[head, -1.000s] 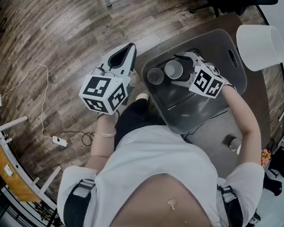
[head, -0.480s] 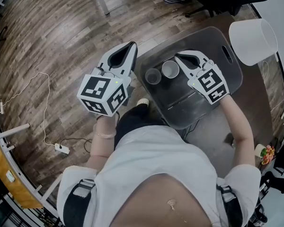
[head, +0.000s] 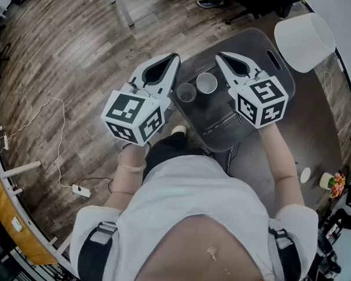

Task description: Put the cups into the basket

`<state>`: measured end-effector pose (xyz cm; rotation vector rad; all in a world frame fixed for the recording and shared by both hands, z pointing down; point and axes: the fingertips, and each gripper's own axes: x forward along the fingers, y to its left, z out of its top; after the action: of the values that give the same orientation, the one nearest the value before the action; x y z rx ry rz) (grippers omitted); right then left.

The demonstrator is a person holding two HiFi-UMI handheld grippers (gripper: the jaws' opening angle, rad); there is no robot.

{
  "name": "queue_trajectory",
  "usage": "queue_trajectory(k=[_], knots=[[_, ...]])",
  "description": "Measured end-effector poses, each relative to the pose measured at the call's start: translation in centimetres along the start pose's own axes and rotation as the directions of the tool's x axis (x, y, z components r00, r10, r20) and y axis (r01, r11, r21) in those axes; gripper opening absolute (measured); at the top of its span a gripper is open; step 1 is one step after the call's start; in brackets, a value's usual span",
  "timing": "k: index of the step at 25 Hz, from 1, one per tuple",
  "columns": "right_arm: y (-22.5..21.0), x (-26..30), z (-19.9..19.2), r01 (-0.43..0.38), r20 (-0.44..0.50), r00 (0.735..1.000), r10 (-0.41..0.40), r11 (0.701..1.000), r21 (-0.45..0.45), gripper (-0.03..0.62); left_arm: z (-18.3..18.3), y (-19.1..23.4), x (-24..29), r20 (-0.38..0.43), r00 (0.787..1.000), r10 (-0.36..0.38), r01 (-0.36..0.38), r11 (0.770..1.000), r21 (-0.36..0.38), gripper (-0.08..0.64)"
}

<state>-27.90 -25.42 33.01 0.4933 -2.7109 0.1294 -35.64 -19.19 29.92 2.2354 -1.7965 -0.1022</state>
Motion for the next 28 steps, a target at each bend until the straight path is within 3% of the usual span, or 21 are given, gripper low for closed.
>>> queue_trajectory(k=[13, 28], knots=[[1.2, -7.0, 4.7, 0.063, 0.192, 0.979, -0.071, 0.997, 0.050, 0.011, 0.7, -7.8, 2.1, -0.003, 0.988, -0.154, 0.154, 0.987, 0.043, 0.009], [-0.1, -19.7, -0.1, 0.243, 0.189, 0.945, -0.265, 0.961, 0.134, 0.011, -1.3, -21.5, 3.6, -0.030, 0.928, -0.370, 0.371, 0.927, 0.044, 0.009]])
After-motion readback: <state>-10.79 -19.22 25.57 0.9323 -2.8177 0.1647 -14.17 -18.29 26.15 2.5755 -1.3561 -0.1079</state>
